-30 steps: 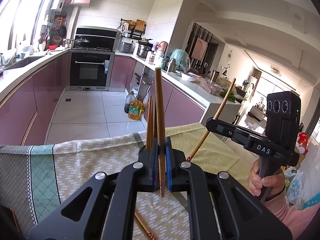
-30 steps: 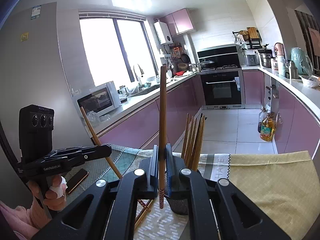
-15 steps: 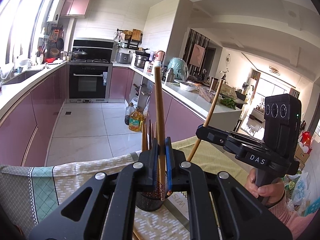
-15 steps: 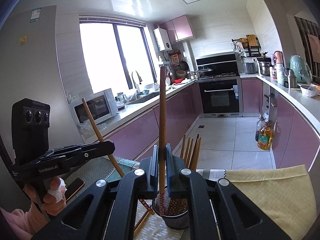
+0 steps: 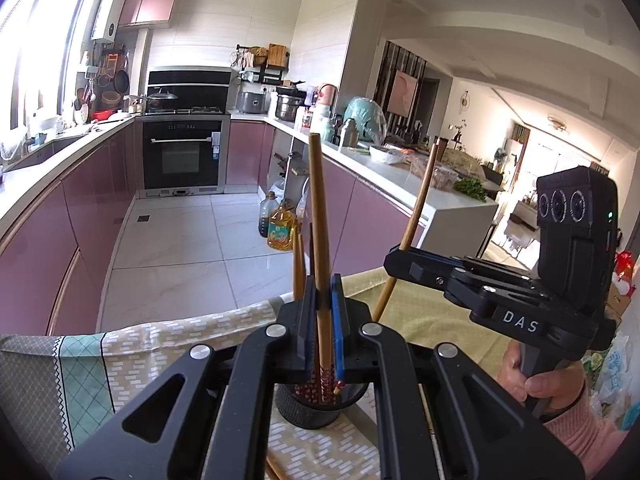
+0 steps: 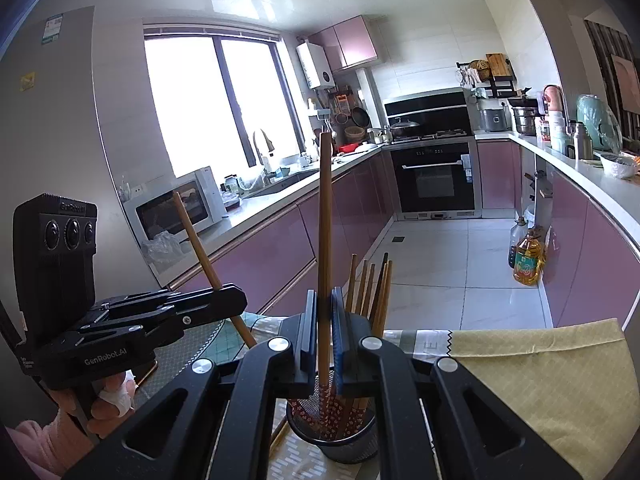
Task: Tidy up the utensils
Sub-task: 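Lower the chopstick into the mesh holder with the left tool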
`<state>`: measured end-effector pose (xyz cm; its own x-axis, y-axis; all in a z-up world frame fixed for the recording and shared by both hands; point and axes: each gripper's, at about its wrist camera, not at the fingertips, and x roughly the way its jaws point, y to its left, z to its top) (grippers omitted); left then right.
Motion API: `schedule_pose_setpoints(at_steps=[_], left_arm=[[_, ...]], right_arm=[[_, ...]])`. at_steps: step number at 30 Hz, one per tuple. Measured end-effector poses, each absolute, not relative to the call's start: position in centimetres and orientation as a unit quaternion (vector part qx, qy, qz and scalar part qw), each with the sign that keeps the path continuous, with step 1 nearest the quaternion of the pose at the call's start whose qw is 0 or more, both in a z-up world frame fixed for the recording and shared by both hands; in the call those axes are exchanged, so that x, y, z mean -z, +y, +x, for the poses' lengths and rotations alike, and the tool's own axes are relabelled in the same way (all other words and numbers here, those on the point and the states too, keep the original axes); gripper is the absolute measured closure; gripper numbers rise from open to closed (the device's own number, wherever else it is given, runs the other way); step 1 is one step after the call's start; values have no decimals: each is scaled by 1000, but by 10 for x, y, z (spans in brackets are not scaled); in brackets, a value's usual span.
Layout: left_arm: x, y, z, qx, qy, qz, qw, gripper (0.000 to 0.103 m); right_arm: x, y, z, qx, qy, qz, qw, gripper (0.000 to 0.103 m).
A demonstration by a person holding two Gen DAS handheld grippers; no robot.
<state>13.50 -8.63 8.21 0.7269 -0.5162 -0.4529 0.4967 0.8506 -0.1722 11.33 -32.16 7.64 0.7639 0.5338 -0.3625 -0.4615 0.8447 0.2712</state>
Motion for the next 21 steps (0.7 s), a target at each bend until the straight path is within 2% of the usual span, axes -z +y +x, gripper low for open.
schedule_pose_setpoints(at_steps=[21], left_arm=[[-55,-106,153,260,296,48,918,95]], right_arm=[[-44,-312,134,-260,267,81,924,97]])
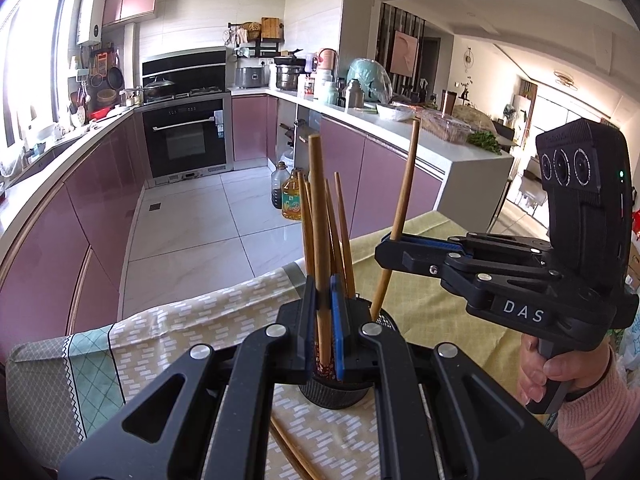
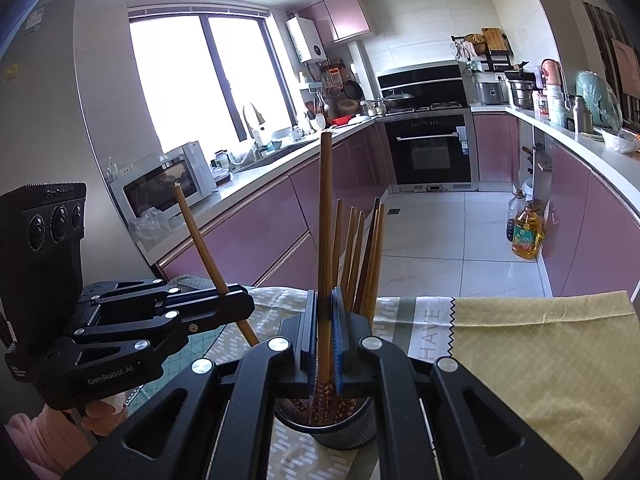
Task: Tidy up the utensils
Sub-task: 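Lower the chopstick into the mesh holder with the left tool, then open the left tool to release the chopstick in the holder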
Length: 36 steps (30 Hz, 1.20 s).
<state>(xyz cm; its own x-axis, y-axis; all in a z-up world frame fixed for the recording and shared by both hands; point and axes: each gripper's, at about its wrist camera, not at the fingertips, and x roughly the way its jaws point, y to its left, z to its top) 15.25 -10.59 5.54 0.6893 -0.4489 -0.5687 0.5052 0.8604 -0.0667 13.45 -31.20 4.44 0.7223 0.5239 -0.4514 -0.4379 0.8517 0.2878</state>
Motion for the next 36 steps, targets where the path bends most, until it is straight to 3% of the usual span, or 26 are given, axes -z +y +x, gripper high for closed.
schedule_pose_setpoints(at_steps=[23,36], left_arm=[[-30,-120,188,245,340,46,907,94],[-15,-112,186,235,351,34,906,89]], right_arm=[[-16,-310,160,-235,313,91,916,96],[-12,-317,157,-216,313,98,919,88]])
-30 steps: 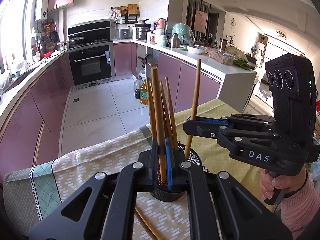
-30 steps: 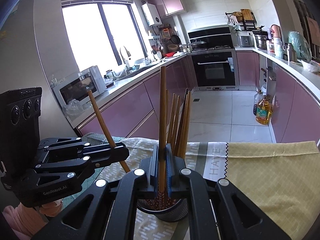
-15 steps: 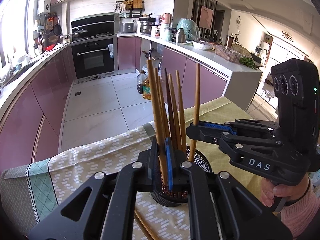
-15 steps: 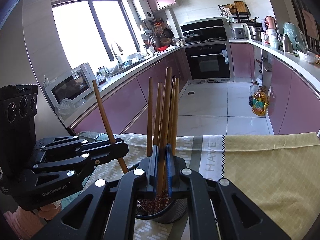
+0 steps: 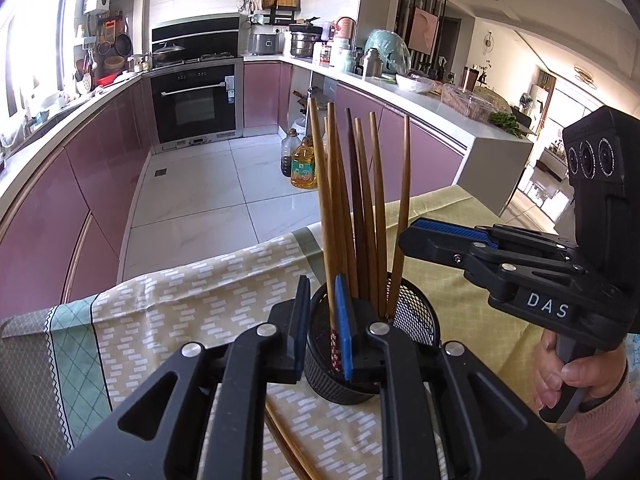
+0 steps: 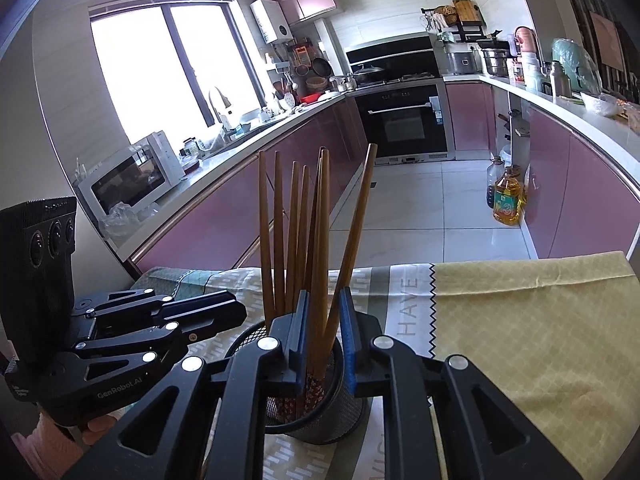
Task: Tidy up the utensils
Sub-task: 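Open the left tool to release the chopstick in the holder, then withdraw the left tool from the holder back over the chopsticks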
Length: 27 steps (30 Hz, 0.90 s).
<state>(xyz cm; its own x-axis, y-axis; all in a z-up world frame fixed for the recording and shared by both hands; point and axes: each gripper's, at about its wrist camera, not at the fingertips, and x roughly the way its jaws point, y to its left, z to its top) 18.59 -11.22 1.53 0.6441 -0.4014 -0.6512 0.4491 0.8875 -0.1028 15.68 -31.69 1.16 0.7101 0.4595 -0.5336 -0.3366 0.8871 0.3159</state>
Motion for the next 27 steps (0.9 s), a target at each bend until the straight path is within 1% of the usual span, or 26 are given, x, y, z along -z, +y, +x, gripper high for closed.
schedule_pose_setpoints(at_steps=[2,4,6,9,10,11,12,13,14,17,27], left_arm=[[-16,-105,180,232,345,28,909,87],[-15,-96,172,227,338,23,913,84],[-16,-86,162,223,328,15,918,79],[-19,-67,152,217,318,2,923,74],[-19,-60,145,212,312,2,926,73],[-19,-55,140,209,308,2,928,70],[-19,-49,135,204,305,1,930,67],[-17,-43,129,199,302,1,932,66],[-16,-39,124,196,301,2,933,64],[-7,-26,110,177,304,9,936,60],[44,-2,87,143,363,-3,921,56]], right_arm=[[-13,-317,153,-220,310,96,920,86],[-15,-317,148,-224,305,97,921,79],[-18,-316,140,-231,299,95,921,77],[-24,-313,122,-244,283,78,924,71],[-26,-311,113,-251,277,68,925,71],[-28,-309,107,-258,274,63,924,70],[-28,-307,99,-268,270,58,923,67],[-29,-305,92,-277,269,53,921,63],[-27,-302,85,-286,269,47,918,62],[-18,-291,71,-311,284,34,906,61],[54,-239,63,-326,391,12,861,61]])
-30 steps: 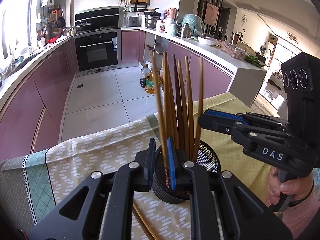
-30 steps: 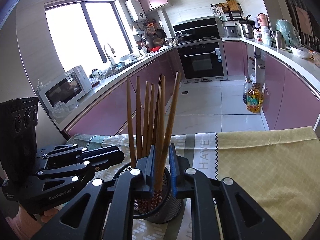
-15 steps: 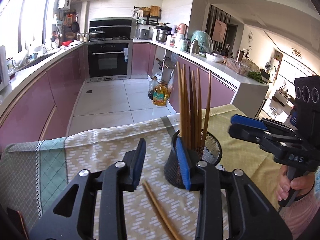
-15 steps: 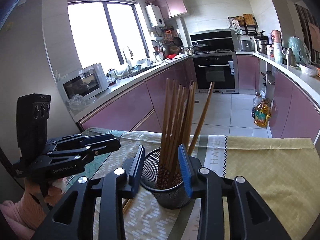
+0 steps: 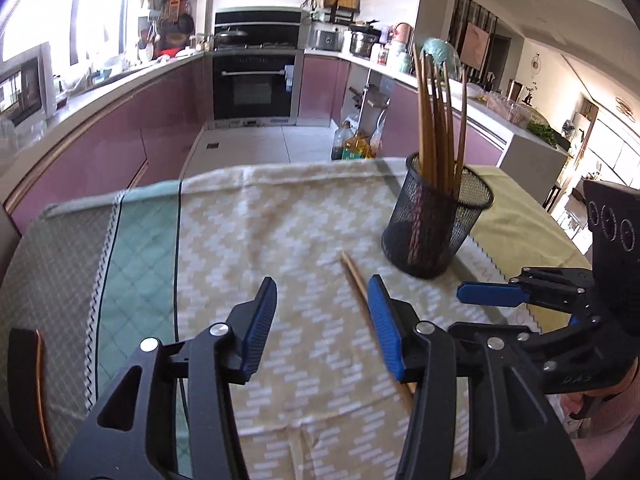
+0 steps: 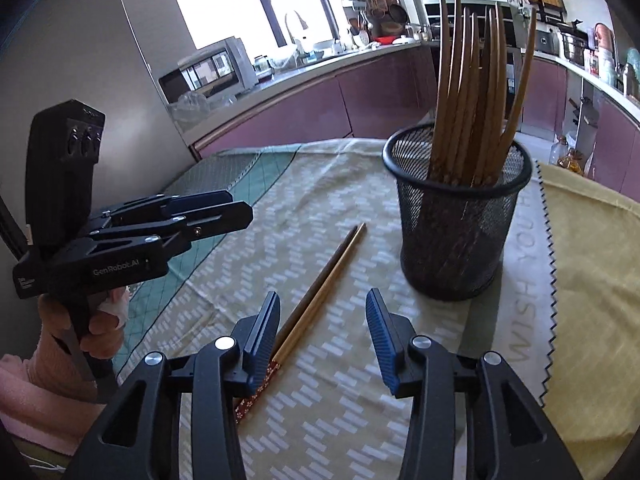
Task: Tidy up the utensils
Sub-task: 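Withdraw the left tool from the holder back over the chopsticks, then move the left tool over one loose chopstick while the right tool approaches the other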
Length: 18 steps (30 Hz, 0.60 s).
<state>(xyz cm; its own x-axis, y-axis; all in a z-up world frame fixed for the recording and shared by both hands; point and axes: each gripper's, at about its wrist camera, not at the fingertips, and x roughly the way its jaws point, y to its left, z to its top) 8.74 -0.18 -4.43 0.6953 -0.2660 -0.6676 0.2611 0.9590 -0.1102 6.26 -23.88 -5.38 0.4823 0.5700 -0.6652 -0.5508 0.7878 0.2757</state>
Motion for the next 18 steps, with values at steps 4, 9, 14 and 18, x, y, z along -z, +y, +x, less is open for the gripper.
schedule_pose_setpoints(at_steps=[4,9,14,18], left_arm=[[59,4,82,141,379,-16,914,56],[71,9,78,136,392,-23,910,54],[75,8,76,138,397,-23,907,54],[76,8,74,141,399,-25,906,54]], right_arm=[[69,-223,59,-319,411,4,854,61],[77,-210,54,-311,416,-19,855,61],[79,-202,53,-299,415,-38,858,61],[83,-199,51,-289,419,-50,859,61]])
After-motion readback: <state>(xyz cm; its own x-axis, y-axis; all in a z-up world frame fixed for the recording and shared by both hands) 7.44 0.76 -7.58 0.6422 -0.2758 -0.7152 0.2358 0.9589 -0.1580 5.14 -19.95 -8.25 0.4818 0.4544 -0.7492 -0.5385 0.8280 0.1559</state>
